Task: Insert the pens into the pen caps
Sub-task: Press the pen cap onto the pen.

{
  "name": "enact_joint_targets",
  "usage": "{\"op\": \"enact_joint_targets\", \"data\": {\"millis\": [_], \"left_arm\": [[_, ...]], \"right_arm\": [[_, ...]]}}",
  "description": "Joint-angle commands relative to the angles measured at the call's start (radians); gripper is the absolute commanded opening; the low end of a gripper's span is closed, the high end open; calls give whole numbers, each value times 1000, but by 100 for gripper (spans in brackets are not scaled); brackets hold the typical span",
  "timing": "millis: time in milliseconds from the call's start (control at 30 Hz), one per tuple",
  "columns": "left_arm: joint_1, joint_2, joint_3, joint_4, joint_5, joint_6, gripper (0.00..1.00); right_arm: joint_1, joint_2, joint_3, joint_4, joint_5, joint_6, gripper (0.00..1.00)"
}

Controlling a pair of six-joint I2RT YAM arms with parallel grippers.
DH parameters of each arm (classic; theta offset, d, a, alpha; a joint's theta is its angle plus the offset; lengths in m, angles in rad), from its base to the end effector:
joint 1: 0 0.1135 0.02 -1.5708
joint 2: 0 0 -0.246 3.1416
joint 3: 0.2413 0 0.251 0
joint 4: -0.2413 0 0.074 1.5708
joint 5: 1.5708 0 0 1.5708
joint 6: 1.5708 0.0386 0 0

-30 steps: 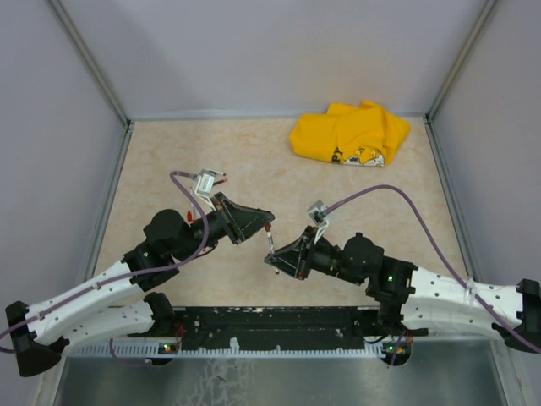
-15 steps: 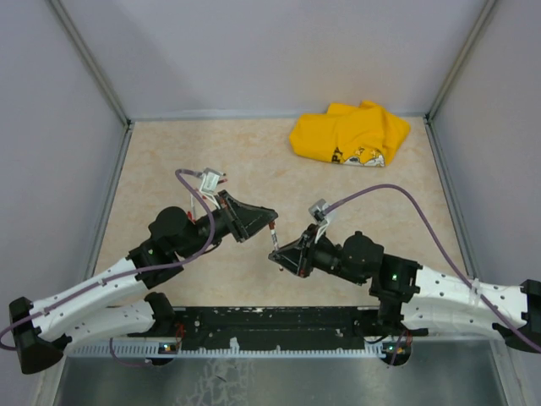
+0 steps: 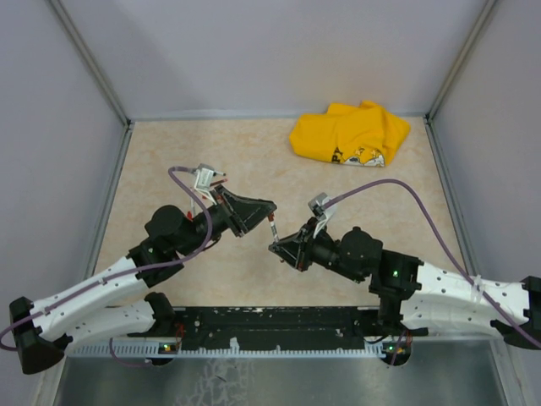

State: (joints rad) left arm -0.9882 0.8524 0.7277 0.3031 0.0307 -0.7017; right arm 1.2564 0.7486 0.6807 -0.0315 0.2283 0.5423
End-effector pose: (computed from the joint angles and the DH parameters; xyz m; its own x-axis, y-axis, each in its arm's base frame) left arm 0.1191 -0.1828 0.3479 -0.4749 -0.4519 -0.7551 0.7132 0.3051 -0.6311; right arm 0.0696 0.1856 0.3132 -0.4684 0.1852 -0.8639 -0.7179 0.4901 0.4943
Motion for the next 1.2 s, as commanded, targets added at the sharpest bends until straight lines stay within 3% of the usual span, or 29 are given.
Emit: {"op": "enact_joint_targets", "data": {"millis": [0, 500, 933, 1167], "left_arm": [[-17, 6, 17, -47, 96, 5, 0], [-17, 21, 11, -22, 120, -14, 0], [-17, 17, 10, -31, 117, -10, 0], [-16, -1, 17, -48, 94, 4, 5]], "right_arm": [[-16, 0, 114, 156, 217, -31, 0], [-38, 69, 210, 232, 278, -160, 0], [-120, 144, 354, 221, 179, -202, 0], [-122, 123, 299, 153, 137, -172, 0]]}}
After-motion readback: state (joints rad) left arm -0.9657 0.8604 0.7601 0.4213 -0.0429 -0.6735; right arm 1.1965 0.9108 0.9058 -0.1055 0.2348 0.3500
